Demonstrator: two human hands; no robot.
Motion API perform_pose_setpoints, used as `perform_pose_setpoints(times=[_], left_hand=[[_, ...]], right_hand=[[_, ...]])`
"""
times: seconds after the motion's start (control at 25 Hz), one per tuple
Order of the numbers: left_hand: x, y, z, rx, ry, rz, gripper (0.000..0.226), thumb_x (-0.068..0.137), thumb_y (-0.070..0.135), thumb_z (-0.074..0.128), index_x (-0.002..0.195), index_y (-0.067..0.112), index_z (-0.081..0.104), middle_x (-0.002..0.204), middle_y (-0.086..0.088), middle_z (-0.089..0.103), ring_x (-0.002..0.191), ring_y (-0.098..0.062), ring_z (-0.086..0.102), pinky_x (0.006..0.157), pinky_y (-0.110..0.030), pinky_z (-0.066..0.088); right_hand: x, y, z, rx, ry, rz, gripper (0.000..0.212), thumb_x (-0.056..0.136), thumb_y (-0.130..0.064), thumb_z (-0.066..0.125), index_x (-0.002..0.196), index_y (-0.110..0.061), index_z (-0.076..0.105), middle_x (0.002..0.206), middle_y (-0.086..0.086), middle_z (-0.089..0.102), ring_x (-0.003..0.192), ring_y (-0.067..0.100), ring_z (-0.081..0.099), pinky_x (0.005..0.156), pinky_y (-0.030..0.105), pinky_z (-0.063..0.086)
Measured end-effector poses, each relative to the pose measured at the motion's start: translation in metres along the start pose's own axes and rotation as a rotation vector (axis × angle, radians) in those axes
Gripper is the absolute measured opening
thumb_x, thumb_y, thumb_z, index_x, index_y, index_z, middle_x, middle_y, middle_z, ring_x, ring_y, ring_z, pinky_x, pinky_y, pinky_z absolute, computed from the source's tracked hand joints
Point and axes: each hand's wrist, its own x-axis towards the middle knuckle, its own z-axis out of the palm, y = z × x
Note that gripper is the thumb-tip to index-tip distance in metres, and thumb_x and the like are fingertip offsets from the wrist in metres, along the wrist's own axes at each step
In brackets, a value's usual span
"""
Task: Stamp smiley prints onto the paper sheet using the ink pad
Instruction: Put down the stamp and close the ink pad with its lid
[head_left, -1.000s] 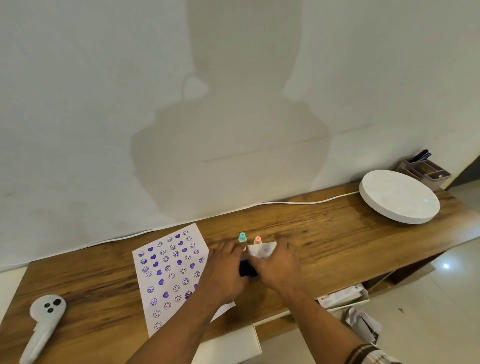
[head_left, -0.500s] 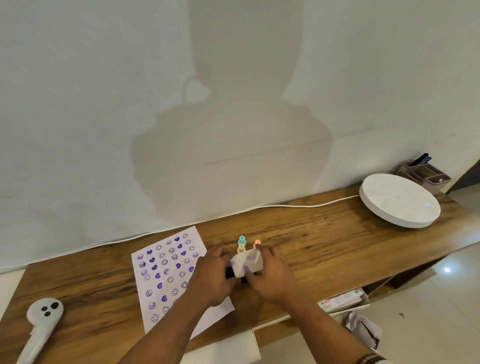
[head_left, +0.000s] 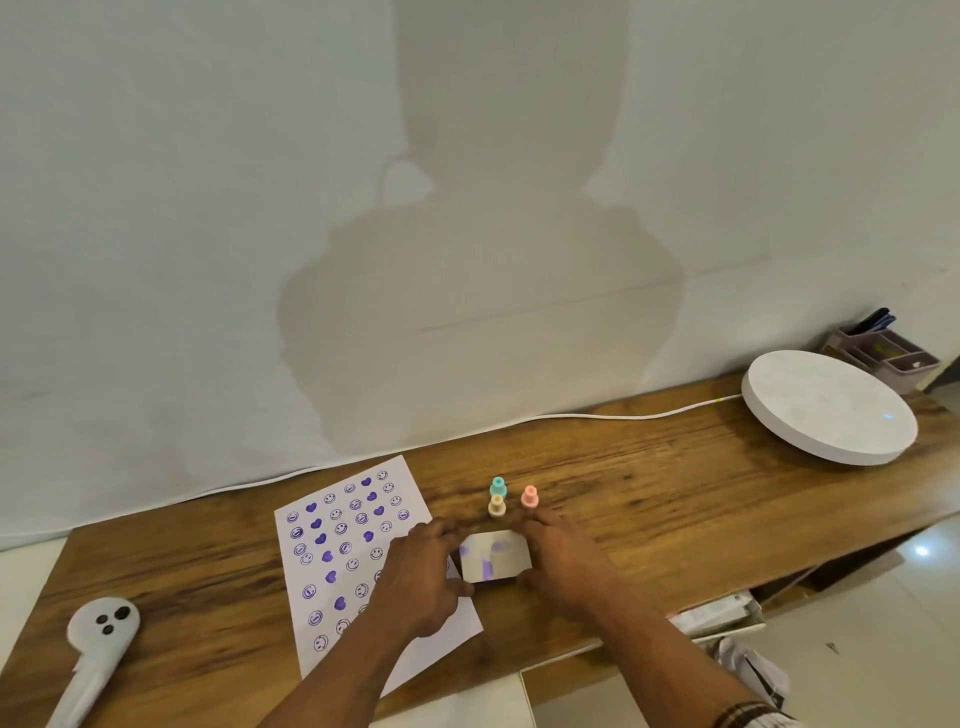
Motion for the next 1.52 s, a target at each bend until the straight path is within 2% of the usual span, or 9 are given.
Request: perform_pose_setpoints(times=[0.12, 0.32, 0.56, 0.8, 0.96, 1.08, 1.36, 1.52], left_hand=[[0.003, -0.004, 0.006, 0.012, 0.002, 0.002, 0.078, 0.079, 0.053, 0.077, 0.149, 0.04, 0.047, 0.155, 0.012, 0.046, 0.134, -0.018, 0.047, 0.112, -0.035, 0.037], [0.007, -0.011, 0.011, 0.07, -0.018, -0.011, 0.078, 0.075, 0.062, 0.074, 0.145, 0.038, 0.052, 0.151, 0.011, 0.05, 0.132, -0.018, 0.048, 0.113, -0.037, 0.035], [0.01, -0.006, 0.01, 0.137, -0.035, -0.009, 0.074, 0.075, 0.057, 0.076, 0.143, 0.037, 0.053, 0.145, 0.007, 0.055, 0.129, -0.02, 0.049, 0.11, -0.037, 0.039], [0.015, -0.004, 0.011, 0.135, -0.061, -0.044, 0.07, 0.078, 0.052, 0.075, 0.142, 0.039, 0.05, 0.145, 0.005, 0.053, 0.129, -0.02, 0.05, 0.109, -0.035, 0.04], [0.018, -0.003, 0.01, 0.173, -0.075, -0.074, 0.075, 0.076, 0.057, 0.076, 0.143, 0.039, 0.05, 0.147, 0.004, 0.05, 0.131, -0.023, 0.047, 0.111, -0.038, 0.039], [0.021, -0.004, 0.009, 0.195, -0.099, -0.078, 0.077, 0.072, 0.059, 0.078, 0.142, 0.039, 0.052, 0.145, 0.004, 0.05, 0.132, -0.024, 0.045, 0.112, -0.04, 0.038], [0.019, -0.005, 0.013, 0.228, -0.076, -0.039, 0.07, 0.074, 0.061, 0.073, 0.137, 0.036, 0.055, 0.144, 0.004, 0.05, 0.133, -0.023, 0.042, 0.112, -0.042, 0.035], [0.016, -0.006, 0.016, 0.215, -0.064, -0.028, 0.069, 0.077, 0.058, 0.074, 0.139, 0.036, 0.053, 0.147, 0.003, 0.047, 0.136, -0.024, 0.04, 0.114, -0.042, 0.034]], right_hand=[[0.007, 0.003, 0.001, -0.002, -0.009, -0.017, 0.074, 0.093, -0.028, 0.077, 0.156, -0.04, 0.041, 0.166, -0.007, 0.041, 0.149, 0.022, 0.041, 0.118, 0.042, 0.041], [0.014, 0.001, 0.002, -0.045, -0.033, -0.044, 0.072, 0.097, -0.027, 0.073, 0.159, -0.038, 0.039, 0.166, -0.006, 0.041, 0.15, 0.021, 0.039, 0.12, 0.041, 0.039], [0.017, -0.003, 0.001, -0.062, -0.063, -0.028, 0.071, 0.099, -0.026, 0.071, 0.161, -0.037, 0.037, 0.167, -0.004, 0.04, 0.15, 0.023, 0.039, 0.119, 0.042, 0.041], [0.019, -0.006, 0.004, -0.147, -0.094, -0.036, 0.074, 0.101, -0.025, 0.068, 0.163, -0.036, 0.029, 0.173, 0.0, 0.027, 0.152, 0.03, 0.037, 0.117, 0.047, 0.043], [0.018, -0.008, 0.005, -0.158, -0.095, -0.027, 0.075, 0.101, -0.029, 0.068, 0.164, -0.036, 0.028, 0.171, -0.002, 0.033, 0.153, 0.028, 0.037, 0.119, 0.048, 0.042], [0.016, -0.01, -0.002, -0.174, -0.107, -0.054, 0.076, 0.1, -0.024, 0.07, 0.164, -0.033, 0.031, 0.169, 0.0, 0.035, 0.151, 0.027, 0.038, 0.118, 0.045, 0.042], [0.009, -0.017, -0.009, -0.233, -0.095, -0.092, 0.074, 0.103, -0.021, 0.065, 0.166, -0.029, 0.026, 0.173, 0.002, 0.027, 0.156, 0.03, 0.031, 0.123, 0.046, 0.037], [0.008, -0.018, -0.012, -0.274, -0.106, -0.104, 0.074, 0.102, -0.019, 0.065, 0.165, -0.027, 0.027, 0.173, 0.004, 0.028, 0.155, 0.03, 0.032, 0.122, 0.046, 0.038]])
